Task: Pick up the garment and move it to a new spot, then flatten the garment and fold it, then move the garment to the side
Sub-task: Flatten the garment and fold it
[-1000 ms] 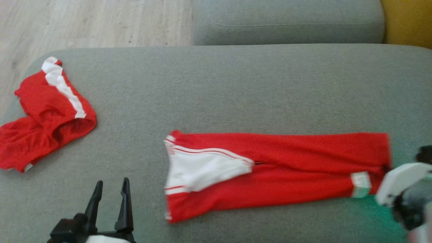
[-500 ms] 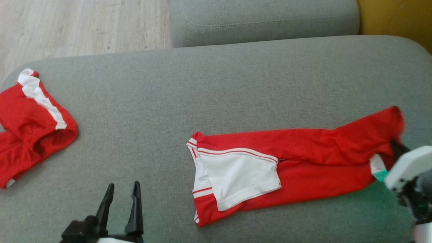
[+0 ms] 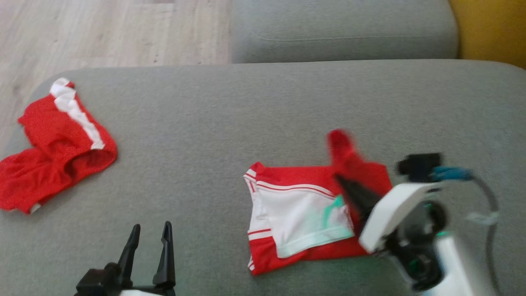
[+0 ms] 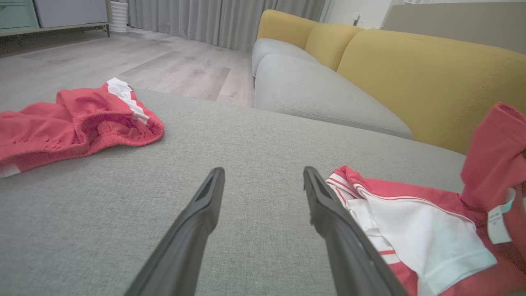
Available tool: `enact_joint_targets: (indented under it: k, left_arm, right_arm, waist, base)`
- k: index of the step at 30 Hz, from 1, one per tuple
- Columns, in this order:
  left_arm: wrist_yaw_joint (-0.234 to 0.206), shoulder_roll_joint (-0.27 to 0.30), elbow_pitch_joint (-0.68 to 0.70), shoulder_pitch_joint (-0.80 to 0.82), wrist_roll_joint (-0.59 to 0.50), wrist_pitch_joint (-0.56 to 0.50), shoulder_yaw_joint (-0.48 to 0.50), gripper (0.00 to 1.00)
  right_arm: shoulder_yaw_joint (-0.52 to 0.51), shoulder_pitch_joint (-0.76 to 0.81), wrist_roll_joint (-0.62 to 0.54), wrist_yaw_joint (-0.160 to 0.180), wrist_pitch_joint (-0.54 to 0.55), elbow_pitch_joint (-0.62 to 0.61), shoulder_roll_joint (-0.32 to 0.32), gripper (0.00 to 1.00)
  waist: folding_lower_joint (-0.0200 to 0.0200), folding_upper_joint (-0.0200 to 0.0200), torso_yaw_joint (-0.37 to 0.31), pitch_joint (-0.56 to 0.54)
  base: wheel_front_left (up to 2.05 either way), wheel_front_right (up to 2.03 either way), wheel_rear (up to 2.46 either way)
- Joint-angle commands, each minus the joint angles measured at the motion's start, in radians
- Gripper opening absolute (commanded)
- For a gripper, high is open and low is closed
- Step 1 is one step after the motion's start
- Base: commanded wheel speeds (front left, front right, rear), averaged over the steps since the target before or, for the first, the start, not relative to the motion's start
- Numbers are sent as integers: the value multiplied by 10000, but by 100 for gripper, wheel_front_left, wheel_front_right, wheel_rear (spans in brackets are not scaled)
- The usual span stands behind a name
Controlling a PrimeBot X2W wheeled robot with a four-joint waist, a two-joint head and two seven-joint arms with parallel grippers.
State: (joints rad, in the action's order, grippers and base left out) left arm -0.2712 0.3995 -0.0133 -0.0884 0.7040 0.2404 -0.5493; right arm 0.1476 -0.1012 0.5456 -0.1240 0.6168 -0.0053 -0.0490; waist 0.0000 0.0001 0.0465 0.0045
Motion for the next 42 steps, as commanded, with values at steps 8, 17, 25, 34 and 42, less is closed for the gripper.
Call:
enact_joint_targets:
  k: [8, 17, 25, 34, 42]
  left_arm:
    - [115, -89, 192, 734, -101, 130, 233, 100]
    - [202, -298, -26, 911, -144, 147, 114, 100]
    - [235, -437, -123, 963, -191, 160, 23, 100]
    - [338, -639, -272, 1266, -356, 115, -274, 100]
    - [284, -841, -476, 1718, -490, -40, -460, 100]
  right_arm:
    - [2505, -770, 1257, -67, -1305, 1055, -14, 0]
    - [3071, -1666, 1863, -67, -2342, 3237, -13, 20]
    - [3849, -2441, 3086, -67, -3727, 4023, -13, 100]
    - [2809, -3168, 627, -67, -5695, 4441, -13, 100]
    - [977, -2114, -2471, -67, -6310, 3228, -13, 100]
  waist:
    - [0, -1, 993, 114]
    - [0, -1, 1418, 91]
    - [0, -1, 1298, 180]
    - [0, -1, 874, 239]
    - [0, -1, 452, 71]
  base:
    - [0, 0, 0]
    - [0, 0, 0]
    - [0, 0, 0]
    - [0, 0, 0]
    - [0, 0, 0]
